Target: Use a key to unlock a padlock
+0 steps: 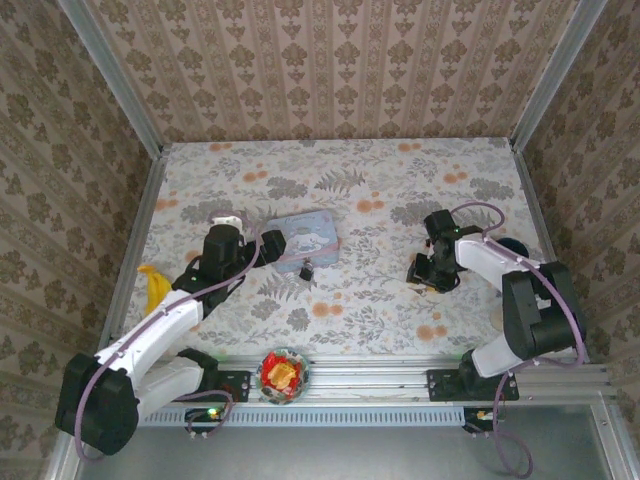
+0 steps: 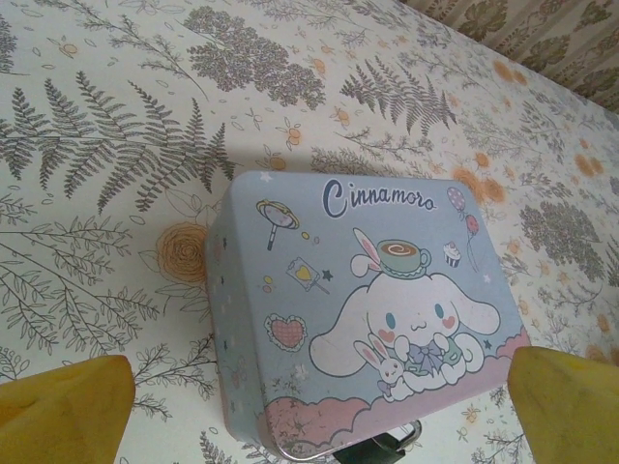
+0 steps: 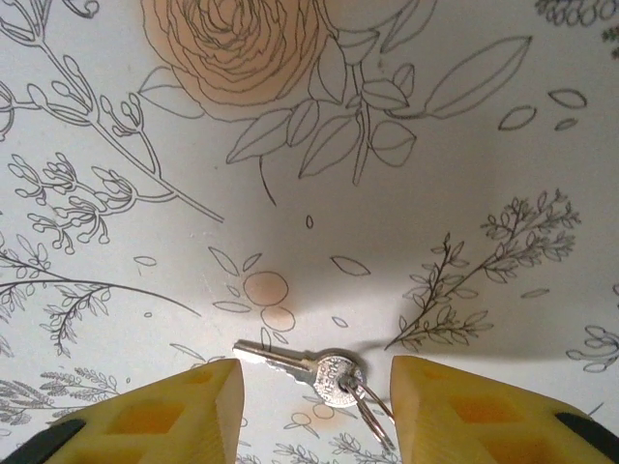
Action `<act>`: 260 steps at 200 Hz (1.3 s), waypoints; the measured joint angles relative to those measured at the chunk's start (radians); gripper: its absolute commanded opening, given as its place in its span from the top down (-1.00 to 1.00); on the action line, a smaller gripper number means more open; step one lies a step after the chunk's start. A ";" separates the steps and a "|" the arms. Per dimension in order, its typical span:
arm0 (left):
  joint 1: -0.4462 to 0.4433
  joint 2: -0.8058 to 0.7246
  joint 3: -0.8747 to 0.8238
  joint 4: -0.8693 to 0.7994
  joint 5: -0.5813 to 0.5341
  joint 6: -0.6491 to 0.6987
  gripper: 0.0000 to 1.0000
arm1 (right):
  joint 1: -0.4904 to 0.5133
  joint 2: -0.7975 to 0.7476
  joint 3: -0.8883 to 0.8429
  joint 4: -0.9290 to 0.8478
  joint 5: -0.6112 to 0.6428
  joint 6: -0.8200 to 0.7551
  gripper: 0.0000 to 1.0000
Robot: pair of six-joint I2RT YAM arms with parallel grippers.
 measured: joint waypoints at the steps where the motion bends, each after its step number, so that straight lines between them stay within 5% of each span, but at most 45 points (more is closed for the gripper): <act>1: 0.000 0.000 0.000 0.000 0.000 0.000 -1.00 | 0.000 -0.001 0.000 0.000 0.000 0.000 0.11; 86: 0.000 0.000 0.000 0.000 0.013 -0.003 -1.00 | 0.022 -0.016 -0.054 0.006 0.008 0.034 0.23; 187: 0.028 0.009 0.000 0.000 0.027 -0.004 -1.00 | 0.052 -0.031 -0.059 0.032 0.031 0.064 0.90; 260: 0.042 0.009 0.000 0.001 0.048 -0.004 -1.00 | 0.147 -0.169 0.008 0.016 0.044 0.070 1.00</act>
